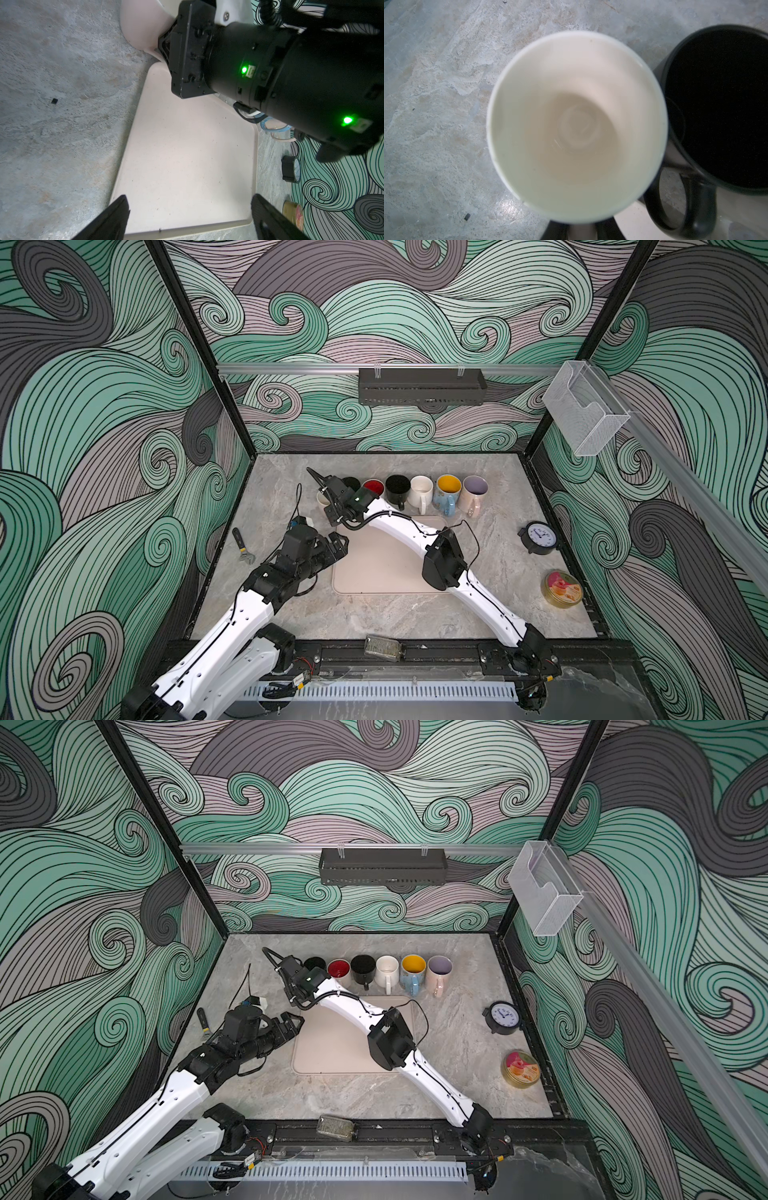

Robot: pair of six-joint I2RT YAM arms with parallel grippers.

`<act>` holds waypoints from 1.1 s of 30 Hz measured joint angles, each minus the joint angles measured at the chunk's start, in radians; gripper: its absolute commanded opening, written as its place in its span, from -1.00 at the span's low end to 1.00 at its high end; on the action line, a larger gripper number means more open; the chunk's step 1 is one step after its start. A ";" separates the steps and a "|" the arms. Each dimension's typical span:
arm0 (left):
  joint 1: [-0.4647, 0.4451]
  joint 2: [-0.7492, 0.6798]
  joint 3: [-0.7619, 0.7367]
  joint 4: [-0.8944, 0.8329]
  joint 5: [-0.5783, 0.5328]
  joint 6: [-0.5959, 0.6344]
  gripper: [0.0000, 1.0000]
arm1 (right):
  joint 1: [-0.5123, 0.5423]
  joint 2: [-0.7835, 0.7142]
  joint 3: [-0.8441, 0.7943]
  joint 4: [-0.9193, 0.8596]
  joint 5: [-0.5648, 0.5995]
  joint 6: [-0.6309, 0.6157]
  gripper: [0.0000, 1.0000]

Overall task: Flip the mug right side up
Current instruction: 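Lower the pink mug upright at the row's near end with the right gripper, then open the right gripper and raise it off the pink mug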

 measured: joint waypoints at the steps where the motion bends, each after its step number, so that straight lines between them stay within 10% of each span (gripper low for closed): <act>1: 0.000 0.000 0.000 0.001 0.000 0.000 0.87 | 0.000 0.000 0.000 0.003 0.002 0.000 -0.47; 21: 0.000 -0.015 0.000 0.000 -0.013 0.034 0.88 | 0.001 -0.024 -0.039 0.019 0.013 -0.003 -0.21; 33: 0.000 -0.013 0.000 0.000 -0.109 0.096 0.96 | 0.000 -0.455 -0.465 0.111 0.086 -0.037 0.03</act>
